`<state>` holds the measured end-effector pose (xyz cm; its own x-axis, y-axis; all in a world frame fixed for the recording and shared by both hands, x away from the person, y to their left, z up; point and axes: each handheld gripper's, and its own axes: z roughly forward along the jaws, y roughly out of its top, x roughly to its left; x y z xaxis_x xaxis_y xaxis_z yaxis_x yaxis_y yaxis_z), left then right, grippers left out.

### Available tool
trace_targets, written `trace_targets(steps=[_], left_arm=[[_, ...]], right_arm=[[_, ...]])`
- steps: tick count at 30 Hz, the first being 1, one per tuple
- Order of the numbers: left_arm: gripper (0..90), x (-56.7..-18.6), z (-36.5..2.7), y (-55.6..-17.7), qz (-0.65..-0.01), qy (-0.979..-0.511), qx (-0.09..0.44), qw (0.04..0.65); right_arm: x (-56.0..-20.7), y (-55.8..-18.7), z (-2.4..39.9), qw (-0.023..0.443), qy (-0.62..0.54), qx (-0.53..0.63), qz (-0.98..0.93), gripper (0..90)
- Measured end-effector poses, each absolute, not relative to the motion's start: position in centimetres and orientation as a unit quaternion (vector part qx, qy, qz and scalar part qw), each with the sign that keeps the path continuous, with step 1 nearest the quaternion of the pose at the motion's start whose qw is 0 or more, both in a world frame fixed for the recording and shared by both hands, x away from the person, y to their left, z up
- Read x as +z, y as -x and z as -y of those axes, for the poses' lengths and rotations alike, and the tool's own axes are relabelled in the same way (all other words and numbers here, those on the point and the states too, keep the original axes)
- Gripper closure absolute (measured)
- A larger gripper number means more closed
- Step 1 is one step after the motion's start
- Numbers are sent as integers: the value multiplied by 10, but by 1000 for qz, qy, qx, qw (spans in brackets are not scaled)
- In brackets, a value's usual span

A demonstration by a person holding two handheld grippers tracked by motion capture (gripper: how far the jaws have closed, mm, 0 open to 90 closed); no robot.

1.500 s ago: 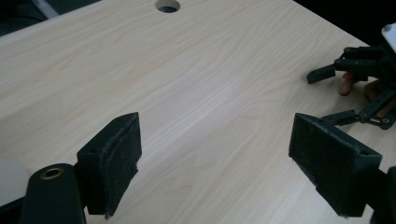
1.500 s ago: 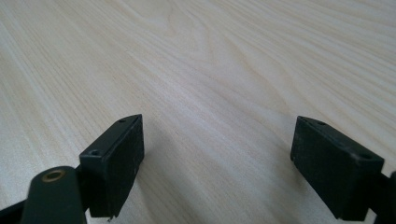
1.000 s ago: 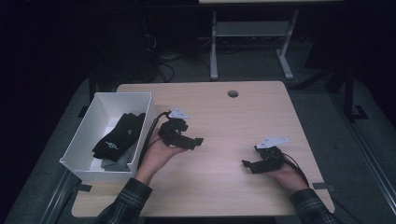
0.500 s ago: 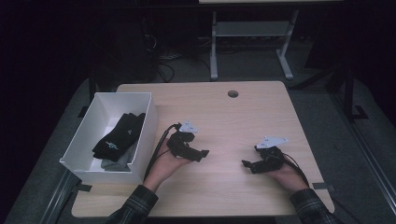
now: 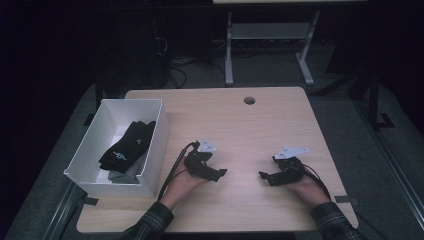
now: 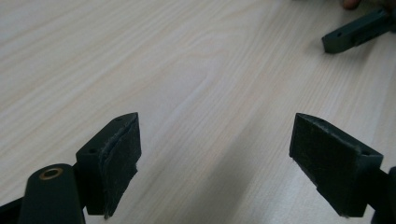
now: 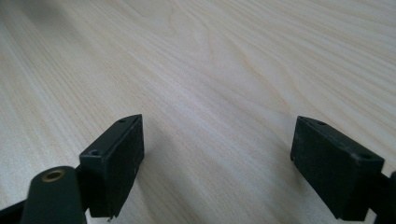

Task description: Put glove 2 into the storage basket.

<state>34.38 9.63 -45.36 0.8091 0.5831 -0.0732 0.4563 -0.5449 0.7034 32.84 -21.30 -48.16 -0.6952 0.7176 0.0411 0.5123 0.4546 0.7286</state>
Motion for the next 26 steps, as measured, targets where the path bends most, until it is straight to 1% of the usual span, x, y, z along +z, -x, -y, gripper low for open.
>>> trace_targets(steps=[6, 8, 9, 16, 26], left_arm=[[156, -467, -94, -342, -291, -882, 102, 357], [155, -471, -93, -342, -285, -890, 108, 339], [141, -472, -93, -342, -282, -889, 111, 342], [129, -478, -96, -339, -281, -877, 120, 371], [130, -478, -96, -339, -277, -879, 119, 369]], right_arm=[[-482, -328, 213, 137, -365, 373, -842, 174], [-482, -328, 213, 138, -365, 373, -842, 174], [-482, -328, 213, 138, -365, 373, -842, 174], [-482, -328, 213, 138, -365, 373, -842, 174], [-482, -328, 213, 138, -364, 373, -842, 174]])
